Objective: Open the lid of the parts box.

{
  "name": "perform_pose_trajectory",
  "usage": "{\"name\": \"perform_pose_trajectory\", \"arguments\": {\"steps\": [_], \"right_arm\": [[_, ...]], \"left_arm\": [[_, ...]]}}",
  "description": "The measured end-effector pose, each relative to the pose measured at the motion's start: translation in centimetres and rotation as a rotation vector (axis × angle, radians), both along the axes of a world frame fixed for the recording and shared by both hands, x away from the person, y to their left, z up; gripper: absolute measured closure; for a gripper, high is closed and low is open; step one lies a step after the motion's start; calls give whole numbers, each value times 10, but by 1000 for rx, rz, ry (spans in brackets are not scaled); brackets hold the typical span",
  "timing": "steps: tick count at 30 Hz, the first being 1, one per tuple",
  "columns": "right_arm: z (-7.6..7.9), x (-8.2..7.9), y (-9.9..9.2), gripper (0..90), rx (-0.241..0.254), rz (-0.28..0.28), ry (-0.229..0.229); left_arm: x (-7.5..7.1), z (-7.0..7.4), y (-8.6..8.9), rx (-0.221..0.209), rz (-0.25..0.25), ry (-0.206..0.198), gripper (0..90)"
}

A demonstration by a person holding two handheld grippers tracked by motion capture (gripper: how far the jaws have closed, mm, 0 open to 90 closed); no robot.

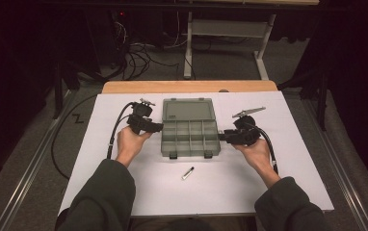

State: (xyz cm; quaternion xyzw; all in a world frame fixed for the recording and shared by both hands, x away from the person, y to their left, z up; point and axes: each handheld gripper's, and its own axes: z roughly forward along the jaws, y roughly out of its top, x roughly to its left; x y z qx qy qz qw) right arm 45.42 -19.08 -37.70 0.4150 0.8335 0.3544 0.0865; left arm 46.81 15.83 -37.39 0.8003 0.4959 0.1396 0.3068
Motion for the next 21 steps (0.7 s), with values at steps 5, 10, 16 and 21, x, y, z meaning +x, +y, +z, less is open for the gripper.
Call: {"name": "perform_pose_trajectory", "arguments": {"steps": [5, 10, 16, 21], "right_arm": [[-1, -4, -7, 632, 17, -6, -6], [-1, -11, -15, 624, 32, -10, -25], [-4, -19, -27, 605, 51, -25, -45], [-4, -26, -34, 592, 58, -28, -60]], "left_arm": [[-5, 2, 1, -11, -9, -8, 452], [-11, 1, 0, -16, -17, -13, 453], [-16, 2, 1, -15, -27, -21, 451], [-19, 2, 1, -9, -30, -23, 445]]}}
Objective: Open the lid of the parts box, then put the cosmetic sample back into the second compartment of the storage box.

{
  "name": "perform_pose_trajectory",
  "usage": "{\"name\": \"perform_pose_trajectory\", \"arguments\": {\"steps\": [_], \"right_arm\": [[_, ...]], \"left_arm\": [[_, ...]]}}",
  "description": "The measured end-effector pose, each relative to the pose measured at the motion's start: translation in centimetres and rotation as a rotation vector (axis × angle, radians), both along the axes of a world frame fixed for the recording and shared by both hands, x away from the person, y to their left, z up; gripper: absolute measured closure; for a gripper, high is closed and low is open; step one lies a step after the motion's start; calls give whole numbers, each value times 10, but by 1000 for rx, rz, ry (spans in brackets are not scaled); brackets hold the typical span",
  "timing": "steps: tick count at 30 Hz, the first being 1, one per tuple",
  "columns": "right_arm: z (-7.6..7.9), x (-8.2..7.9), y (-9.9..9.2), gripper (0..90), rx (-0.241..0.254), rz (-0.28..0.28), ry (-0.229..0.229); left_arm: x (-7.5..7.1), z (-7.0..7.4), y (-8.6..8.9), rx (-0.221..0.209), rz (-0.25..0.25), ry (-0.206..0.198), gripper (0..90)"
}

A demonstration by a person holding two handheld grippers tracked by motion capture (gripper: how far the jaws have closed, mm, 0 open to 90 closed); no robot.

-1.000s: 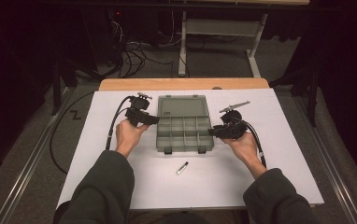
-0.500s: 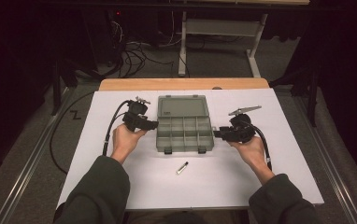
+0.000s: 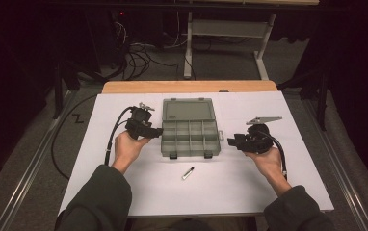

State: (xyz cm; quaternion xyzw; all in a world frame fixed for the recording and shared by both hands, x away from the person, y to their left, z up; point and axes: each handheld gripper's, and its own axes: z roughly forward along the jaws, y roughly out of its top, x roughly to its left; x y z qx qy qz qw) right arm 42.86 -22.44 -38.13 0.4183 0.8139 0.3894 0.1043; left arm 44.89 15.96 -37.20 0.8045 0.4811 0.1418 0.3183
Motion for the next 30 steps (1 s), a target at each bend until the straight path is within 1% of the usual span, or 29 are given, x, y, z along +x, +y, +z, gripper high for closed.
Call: {"name": "perform_pose_trajectory", "arguments": {"steps": [1, 2, 3, 4, 6, 7, 10, 12, 14, 17, 21, 22, 25, 26, 28, 30], "right_arm": [[0, -2, -1, 590, 2, -2, -7], [0, -5, -4, 584, 6, -4, -6], [0, -5, -4, 584, 6, -4, -6], [-1, -9, -6, 581, 6, -3, -19], [-1, -11, -7, 582, 4, 0, -26], [-2, -15, -10, 582, 6, -3, -38], [-4, -18, -13, 581, 10, -6, -44], [-5, -23, -17, 578, 15, -9, -65], [-6, -24, -18, 576, 14, -10, -70], [-10, -29, -23, 560, 17, -14, -88], [-13, -34, -25, 547, 21, -20, -97], [-15, -36, -28, 543, 22, -21, -110], [-16, -37, -30, 541, 27, -32, -110], [-17, -39, -33, 542, 36, -45, -117], [-19, -42, -35, 541, 42, -51, -125], [-20, -45, -36, 541, 36, -49, -136]], "left_arm": [[-1, 0, 0, -2, -1, -1, 444], [-3, 0, 0, 0, -3, -4, 442], [-3, 0, 0, 0, -3, -4, 440], [-4, 0, -1, 4, -4, -7, 438], [-6, 0, -1, 12, -7, -12, 437], [-7, 0, -2, 14, -7, -13, 435], [-9, 0, -1, 14, -9, -13, 435], [-11, -1, -1, 15, -14, -8, 445], [-11, -1, 0, 15, -17, -6, 450], [-14, -2, 2, 5, -13, -5, 451], [-18, -2, 1, 2, -19, -6, 451], [-19, -2, 0, 5, -23, -7, 451], [-20, -2, 0, 3, -25, -6, 450], [-21, -1, 0, 1, -27, -8, 449], [-23, -1, 0, -3, -29, -15, 449], [-25, -1, 0, -4, -31, -18, 450]]}}
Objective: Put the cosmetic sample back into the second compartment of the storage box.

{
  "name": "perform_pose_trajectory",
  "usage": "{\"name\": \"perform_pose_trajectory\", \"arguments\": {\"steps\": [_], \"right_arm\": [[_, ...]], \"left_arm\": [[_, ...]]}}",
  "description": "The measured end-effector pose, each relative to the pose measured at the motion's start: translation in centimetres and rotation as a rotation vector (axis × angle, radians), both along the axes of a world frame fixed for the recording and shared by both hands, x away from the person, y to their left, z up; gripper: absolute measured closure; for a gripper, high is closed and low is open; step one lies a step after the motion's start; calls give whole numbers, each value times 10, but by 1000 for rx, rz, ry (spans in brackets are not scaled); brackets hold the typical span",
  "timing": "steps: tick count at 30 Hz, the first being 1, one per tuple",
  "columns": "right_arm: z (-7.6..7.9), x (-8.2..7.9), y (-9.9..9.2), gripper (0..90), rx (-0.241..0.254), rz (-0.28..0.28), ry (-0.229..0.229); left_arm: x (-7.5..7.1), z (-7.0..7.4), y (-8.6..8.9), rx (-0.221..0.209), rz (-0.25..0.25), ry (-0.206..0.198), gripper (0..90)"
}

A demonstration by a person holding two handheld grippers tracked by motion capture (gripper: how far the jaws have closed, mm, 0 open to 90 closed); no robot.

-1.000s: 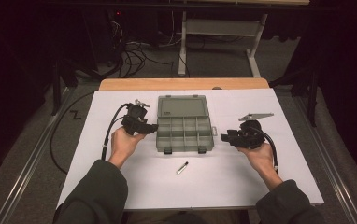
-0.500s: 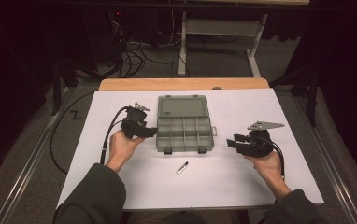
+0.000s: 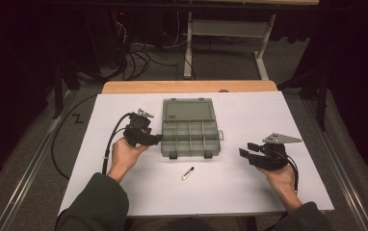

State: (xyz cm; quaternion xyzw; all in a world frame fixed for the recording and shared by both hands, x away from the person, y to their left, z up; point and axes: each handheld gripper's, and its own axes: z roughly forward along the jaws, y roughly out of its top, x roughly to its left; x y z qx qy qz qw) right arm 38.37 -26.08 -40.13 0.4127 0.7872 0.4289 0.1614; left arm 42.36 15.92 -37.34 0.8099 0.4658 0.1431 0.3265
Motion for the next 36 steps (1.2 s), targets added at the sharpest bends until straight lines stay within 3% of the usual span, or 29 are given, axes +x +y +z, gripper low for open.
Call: {"name": "perform_pose_trajectory", "arguments": {"steps": [10, 16, 18, 24, 30, 36], "right_arm": [[-8, -11, -7, 527, -1, -1, -32], [-11, -17, -12, 509, 23, 0, -53], [-11, -23, -13, 503, 13, -38, -100], [-13, -29, -19, 483, 40, -38, -137], [-17, -32, -25, 457, 64, -38, -135], [-20, -40, -31, 446, 76, -30, -161]], "left_arm": [[-8, -6, -3, 5, -11, 19, 450], [-13, -5, -6, -2, -16, 18, 439], [-17, -5, -8, -3, -25, 16, 437], [-24, -5, -13, 1, -44, 22, 413], [-33, -8, -20, 11, -71, 18, 421], [-39, -11, -25, -3, -99, 32, 429]]}}
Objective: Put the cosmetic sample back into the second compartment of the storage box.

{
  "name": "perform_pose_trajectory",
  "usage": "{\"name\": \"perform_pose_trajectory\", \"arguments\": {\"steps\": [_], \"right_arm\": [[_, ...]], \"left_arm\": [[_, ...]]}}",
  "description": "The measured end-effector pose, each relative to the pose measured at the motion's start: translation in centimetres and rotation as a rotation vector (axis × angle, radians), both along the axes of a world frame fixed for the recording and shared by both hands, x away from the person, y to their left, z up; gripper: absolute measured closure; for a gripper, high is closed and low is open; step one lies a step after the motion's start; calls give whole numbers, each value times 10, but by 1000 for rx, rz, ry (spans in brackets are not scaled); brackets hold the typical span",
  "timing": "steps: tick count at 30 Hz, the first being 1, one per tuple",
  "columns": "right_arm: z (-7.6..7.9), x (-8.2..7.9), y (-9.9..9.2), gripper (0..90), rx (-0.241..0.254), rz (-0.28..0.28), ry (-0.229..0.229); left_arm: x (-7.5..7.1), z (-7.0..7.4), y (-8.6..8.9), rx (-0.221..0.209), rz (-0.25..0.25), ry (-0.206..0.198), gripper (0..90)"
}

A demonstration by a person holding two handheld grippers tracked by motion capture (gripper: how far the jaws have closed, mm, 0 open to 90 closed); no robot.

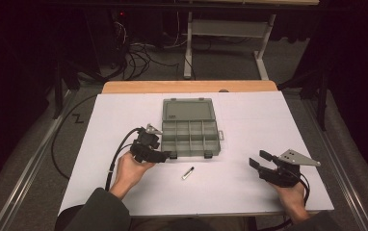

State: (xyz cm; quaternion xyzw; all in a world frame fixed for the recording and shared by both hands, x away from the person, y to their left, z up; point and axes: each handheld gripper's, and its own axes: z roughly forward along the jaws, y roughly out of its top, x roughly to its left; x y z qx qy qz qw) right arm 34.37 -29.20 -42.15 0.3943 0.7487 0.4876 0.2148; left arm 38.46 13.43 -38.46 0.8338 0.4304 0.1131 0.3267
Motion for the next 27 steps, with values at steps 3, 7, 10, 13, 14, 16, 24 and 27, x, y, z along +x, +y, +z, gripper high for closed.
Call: {"name": "perform_pose_trajectory", "arguments": {"steps": [3, 7, 10, 13, 14, 16, 24, 27], "right_arm": [[-1, -2, 0, 445, 2, 5, -2], [-1, -3, 1, 437, -7, 11, -15], [-1, -4, 2, 437, -8, 10, -20], [-2, -4, 2, 435, -4, 10, -15], [-2, -4, 1, 435, 1, 9, -16], [-2, -4, 1, 435, 3, 9, -18], [-2, -4, 1, 437, 7, -1, -16], [-2, -4, 0, 438, 8, -2, -18]], "left_arm": [[-2, 0, -2, 0, -7, 2, 435], [-4, 0, -5, -1, -17, 3, 449], [-5, -1, -9, 12, -23, 11, 457], [-6, -1, -10, 20, -25, 9, 459], [-6, -1, -10, 17, -27, 11, 462], [-7, -1, -11, 15, -26, 13, 462], [-10, -1, -16, 31, -34, 19, 466], [-10, -1, -18, 31, -41, 25, 466]]}}
